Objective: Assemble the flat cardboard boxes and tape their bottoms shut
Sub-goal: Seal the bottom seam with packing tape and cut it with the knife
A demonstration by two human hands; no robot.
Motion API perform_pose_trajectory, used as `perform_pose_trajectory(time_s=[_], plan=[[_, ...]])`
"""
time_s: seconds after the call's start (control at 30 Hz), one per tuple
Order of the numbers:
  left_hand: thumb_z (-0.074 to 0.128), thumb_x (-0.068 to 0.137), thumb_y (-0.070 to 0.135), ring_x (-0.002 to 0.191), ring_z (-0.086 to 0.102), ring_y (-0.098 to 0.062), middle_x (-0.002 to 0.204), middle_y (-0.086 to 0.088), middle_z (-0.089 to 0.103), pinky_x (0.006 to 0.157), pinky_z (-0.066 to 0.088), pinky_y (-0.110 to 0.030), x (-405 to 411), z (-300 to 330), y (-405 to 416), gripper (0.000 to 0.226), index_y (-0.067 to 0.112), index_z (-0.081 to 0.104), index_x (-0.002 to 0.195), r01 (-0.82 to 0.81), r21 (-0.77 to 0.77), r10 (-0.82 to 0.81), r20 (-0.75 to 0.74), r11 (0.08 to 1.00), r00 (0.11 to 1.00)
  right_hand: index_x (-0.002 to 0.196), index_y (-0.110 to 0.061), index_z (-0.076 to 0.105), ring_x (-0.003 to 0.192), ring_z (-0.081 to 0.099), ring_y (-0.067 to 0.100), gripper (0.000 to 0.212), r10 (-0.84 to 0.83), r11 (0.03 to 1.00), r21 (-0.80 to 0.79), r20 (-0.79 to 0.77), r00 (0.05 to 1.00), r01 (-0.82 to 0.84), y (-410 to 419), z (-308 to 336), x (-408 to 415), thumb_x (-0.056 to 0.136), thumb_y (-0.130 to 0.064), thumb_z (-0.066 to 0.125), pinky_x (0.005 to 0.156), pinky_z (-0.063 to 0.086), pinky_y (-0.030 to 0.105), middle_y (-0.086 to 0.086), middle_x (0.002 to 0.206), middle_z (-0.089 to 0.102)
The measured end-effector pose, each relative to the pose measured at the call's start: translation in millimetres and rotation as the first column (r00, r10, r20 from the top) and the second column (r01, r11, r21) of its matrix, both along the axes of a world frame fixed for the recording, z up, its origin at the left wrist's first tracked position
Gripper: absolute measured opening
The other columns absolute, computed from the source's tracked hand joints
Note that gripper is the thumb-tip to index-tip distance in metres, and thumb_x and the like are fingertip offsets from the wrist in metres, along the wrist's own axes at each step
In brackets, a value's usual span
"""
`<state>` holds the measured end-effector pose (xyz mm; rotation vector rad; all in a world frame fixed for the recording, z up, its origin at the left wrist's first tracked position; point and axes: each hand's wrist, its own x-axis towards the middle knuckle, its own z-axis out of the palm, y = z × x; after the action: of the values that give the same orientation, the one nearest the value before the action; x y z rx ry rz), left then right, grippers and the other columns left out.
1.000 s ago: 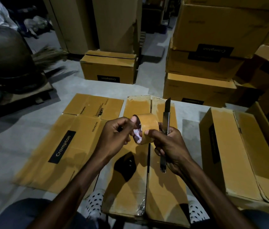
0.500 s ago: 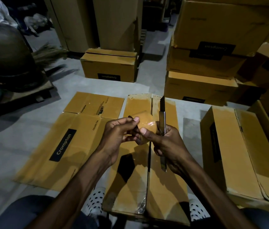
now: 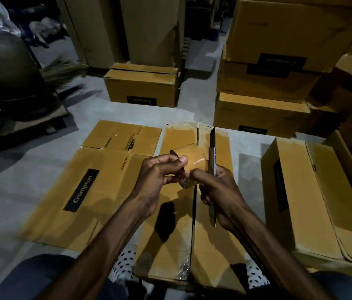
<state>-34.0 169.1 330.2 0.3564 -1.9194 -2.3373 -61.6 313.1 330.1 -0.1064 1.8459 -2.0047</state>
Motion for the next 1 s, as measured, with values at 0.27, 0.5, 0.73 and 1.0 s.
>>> perform_pose_trajectory(time_s=[0.27, 0.5, 0.73, 1.0], plan=[[0.066, 0.084, 0.015, 0.064, 0.061, -0.021, 0.061, -0.006, 0.06, 0.073, 0.053, -0.033, -3.3, -1.2, 4.0, 0.02, 0.009, 0.064, 0.065, -0.02, -0.002, 0.02, -0.034, 1.0, 0.999, 0.063, -0.021, 0.062, 0.042, 0.038, 0.002, 0.028, -0.019, 1.0, -0.014, -0.045, 0.999, 0.018, -1.8, 4.9, 3.9, 0.083, -0.002, 0.063, 0.041, 0.031, 0.017, -0.001, 0.059, 0.054], [0.064, 0.086, 0.01, 0.057, 0.059, -0.013, 0.056, 0.001, 0.059, 0.065, 0.053, -0.024, -4.1, 0.2, 7.7, 0.022, 0.008, 0.063, 0.064, -0.03, 0.002, 0.03, -0.054, 1.0, 0.998, 0.057, -0.021, 0.053, 0.038, 0.037, -0.001, 0.04, -0.034, 0.997, -0.073, -0.088, 0.996, 0.028, -2.8, 6.3, 3.9, 0.084, 0.008, 0.059, 0.041, 0.032, 0.011, -0.012, 0.046, 0.045], [0.065, 0.086, 0.009, 0.059, 0.058, -0.015, 0.058, -0.001, 0.059, 0.062, 0.051, -0.022, -7.0, 0.0, 8.9, 0.027, 0.012, 0.063, 0.06, -0.04, 0.008, 0.041, -0.048, 0.999, 0.998, 0.063, -0.02, 0.056, 0.04, 0.038, -0.001, 0.034, -0.066, 0.996, -0.074, -0.136, 0.988, 0.056, -5.8, 7.7, 6.9, 0.085, 0.006, 0.061, 0.042, 0.032, 0.011, -0.012, 0.05, 0.048], [0.067, 0.083, 0.016, 0.059, 0.055, -0.021, 0.057, -0.005, 0.058, 0.065, 0.051, -0.03, -7.2, 2.5, 9.2, 0.02, 0.01, 0.065, 0.063, -0.03, -0.019, 0.029, -0.058, 0.999, 0.998, 0.085, -0.005, 0.067, 0.047, 0.044, 0.001, 0.012, -0.108, 0.994, -0.021, -0.143, 0.984, 0.106, -9.8, -1.6, 9.4, 0.078, 0.006, 0.066, 0.045, 0.036, 0.018, -0.002, 0.063, 0.058]])
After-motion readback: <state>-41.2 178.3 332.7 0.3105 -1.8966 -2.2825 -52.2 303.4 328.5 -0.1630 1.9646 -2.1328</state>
